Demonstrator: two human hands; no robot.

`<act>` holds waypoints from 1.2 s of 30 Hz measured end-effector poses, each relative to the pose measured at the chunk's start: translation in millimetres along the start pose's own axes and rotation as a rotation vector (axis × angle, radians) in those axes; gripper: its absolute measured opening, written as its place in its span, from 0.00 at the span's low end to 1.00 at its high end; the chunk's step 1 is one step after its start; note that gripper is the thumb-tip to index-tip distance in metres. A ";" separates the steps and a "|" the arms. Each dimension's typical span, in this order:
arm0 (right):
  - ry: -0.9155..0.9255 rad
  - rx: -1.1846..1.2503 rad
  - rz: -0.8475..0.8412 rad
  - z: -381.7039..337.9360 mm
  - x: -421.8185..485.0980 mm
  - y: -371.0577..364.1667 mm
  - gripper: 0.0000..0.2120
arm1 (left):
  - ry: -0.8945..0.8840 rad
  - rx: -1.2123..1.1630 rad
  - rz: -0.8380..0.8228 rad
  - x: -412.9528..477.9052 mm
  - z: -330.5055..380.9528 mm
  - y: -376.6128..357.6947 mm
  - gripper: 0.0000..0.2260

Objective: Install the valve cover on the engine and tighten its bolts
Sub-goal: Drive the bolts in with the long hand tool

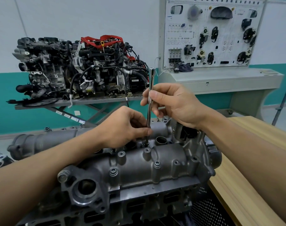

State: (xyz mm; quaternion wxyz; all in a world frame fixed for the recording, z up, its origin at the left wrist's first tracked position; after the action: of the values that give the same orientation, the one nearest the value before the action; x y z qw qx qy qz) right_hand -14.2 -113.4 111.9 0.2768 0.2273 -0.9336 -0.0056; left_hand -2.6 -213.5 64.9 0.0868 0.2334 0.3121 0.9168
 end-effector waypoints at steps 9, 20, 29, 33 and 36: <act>0.068 -0.193 0.087 -25.7 6.2 4.6 0.06 | -0.106 -0.024 0.065 7.2 25.2 8.3 0.02; 0.067 -0.426 0.160 -33.6 11.2 11.9 0.19 | -0.182 0.049 0.154 12.9 39.2 28.1 0.05; 0.054 -0.423 0.211 -31.6 7.2 13.1 0.12 | -0.185 -0.036 0.187 9.4 32.1 24.4 0.06; -0.028 -0.369 0.033 -27.4 6.2 -1.6 0.07 | -0.166 -0.053 0.044 6.8 28.0 12.5 0.05; -0.008 -0.402 0.010 -30.4 5.6 -3.6 0.04 | -0.136 -0.058 -0.004 5.2 26.5 4.9 0.06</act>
State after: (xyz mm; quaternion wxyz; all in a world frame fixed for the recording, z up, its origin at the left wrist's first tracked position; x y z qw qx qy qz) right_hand -1.1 -115.5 140.0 0.3129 0.1627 -0.9160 -0.1913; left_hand 5.6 -201.7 88.2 0.1163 0.2919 0.2792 0.9074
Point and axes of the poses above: each hand's wrist, its own x-axis towards the middle knuckle, its own y-axis out of the back of the hand, z = x × y, the point moved 10 cm from there along x, towards the middle knuckle, and after that the axes turned 7 degrees about z, right-handed, at the moved point
